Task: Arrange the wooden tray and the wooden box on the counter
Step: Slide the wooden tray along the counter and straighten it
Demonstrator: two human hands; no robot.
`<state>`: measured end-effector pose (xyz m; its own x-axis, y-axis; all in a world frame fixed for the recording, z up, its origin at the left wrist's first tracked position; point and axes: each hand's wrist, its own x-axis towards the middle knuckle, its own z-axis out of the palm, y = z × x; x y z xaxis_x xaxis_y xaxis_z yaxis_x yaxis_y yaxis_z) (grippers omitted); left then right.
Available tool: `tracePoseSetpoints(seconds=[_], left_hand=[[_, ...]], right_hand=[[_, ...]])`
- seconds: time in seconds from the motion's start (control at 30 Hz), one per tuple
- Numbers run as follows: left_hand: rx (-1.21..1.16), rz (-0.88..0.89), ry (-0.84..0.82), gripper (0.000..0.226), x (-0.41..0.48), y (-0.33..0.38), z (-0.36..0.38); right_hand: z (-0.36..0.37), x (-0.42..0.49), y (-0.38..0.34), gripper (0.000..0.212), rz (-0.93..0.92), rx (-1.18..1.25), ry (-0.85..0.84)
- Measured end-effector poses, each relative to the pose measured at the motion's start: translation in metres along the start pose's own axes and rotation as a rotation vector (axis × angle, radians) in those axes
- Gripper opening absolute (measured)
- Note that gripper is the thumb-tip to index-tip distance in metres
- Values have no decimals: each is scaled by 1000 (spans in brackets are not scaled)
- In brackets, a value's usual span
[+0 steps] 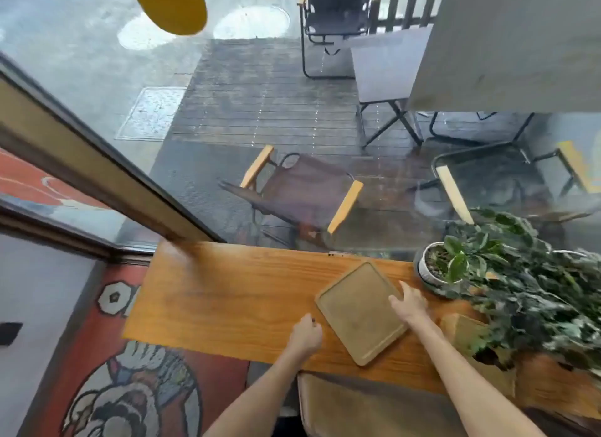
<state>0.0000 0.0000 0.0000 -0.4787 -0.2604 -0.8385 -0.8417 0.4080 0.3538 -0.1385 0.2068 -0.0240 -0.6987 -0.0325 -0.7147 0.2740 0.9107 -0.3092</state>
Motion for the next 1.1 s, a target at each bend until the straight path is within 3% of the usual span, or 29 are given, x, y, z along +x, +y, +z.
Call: tracePoseSetpoints(seconds=[0.23,0.33,0.43,0.73,0.83,1.0,1.1], left_hand=[[-253,-86,-160,60,31,-13,5],[-266,-108,-110,68,37,-38,-13],[-253,-90,2,65,44,-75,-55],[-264,-105,85,63,94,-192,-221],[-85,-20,149,68,107,-232,-261],[433,238,176,86,115,-290,-294],[617,378,186,97,124,-318,-294]], right_hand=[[55,-7,2,72,112,-95,-21],[93,-24,-13,77,75,-88,-41],[132,-42,-48,76,51,-30,3],[253,-66,-213,73,-24,78,74],[289,-71,-257,73,-56,79,112],[322,-79,-279,72,-113,35,244],[334,-80,-264,74,-288,-185,337]])
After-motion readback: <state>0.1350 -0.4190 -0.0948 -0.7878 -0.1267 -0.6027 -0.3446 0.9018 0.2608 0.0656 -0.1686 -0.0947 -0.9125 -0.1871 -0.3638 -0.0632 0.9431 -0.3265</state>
